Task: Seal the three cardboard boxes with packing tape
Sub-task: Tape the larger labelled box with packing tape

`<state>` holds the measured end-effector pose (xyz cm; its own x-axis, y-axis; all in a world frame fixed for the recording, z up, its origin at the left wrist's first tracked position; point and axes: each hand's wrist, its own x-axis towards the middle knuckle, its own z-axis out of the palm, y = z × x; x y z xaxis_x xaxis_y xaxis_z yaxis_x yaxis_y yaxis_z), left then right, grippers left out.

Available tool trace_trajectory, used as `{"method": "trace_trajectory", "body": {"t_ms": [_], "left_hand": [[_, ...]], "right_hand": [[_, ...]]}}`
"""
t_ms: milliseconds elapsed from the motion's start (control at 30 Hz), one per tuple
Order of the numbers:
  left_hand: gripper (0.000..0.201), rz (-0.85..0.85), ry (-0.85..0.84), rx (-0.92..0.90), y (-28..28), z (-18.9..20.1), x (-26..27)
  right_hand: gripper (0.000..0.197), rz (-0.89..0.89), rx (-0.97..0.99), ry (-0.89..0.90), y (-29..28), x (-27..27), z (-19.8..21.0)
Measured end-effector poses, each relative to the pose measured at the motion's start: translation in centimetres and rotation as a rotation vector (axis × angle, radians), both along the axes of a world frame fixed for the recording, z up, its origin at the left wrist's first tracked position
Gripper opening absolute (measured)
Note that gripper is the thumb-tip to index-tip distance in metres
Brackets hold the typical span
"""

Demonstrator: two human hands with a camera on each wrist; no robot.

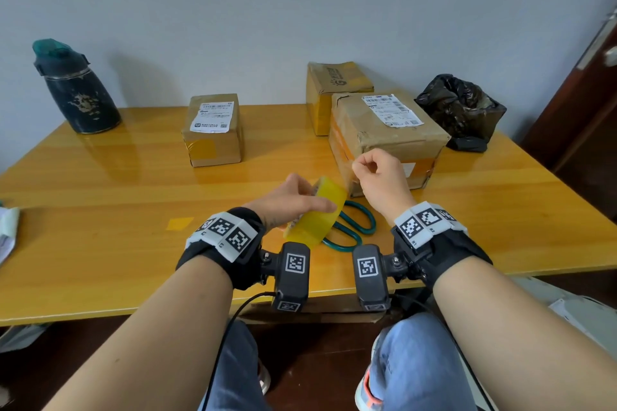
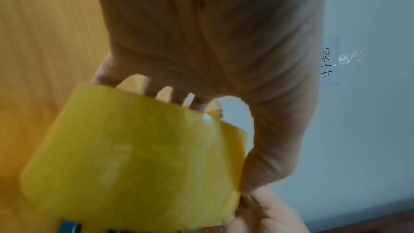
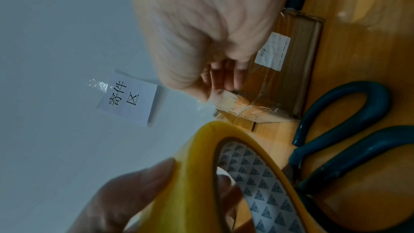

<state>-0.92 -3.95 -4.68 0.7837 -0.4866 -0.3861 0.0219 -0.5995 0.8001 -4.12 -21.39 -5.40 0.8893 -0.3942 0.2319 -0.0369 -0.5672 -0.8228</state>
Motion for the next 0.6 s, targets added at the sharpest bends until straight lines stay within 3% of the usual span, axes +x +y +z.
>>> {"method": "trace_trajectory", "body": {"t_ms": [100, 200, 233, 400, 467, 600], "left_hand": [[0.032, 0.025, 0.021, -0.056, 0.1, 0.3, -0.1], [0.053, 0.07, -0.022, -0.13, 0.1, 0.4, 0.3], [0.05, 0.082, -0.047, -0.164, 0.1, 0.6, 0.3], [0.012, 0.114, -0.085, -0.274, -0.3, 1.1, 0.5], [0.013, 0.161, -0.124, -0.317, -0.7, 1.3, 0.6], [0.038, 0.184, -0.236, -0.336, -1.2, 1.9, 0.8]], "right_hand": [[0.009, 0.028, 0.188, -0.006, 0.2, -0.2, 0.5], [0.006, -0.015, 0.23, -0.054, -0.1, -0.3, 1.0], [0.004, -0.036, 0.232, -0.073, -0.4, -0.3, 1.1], [0.012, -0.068, 0.367, -0.075, -1.2, -0.1, 2.5], [0.018, -0.072, 0.347, -0.051, -1.2, 0.1, 2.6], [0.017, -0.163, 0.264, -0.085, -1.3, 0.3, 2.8]]}}
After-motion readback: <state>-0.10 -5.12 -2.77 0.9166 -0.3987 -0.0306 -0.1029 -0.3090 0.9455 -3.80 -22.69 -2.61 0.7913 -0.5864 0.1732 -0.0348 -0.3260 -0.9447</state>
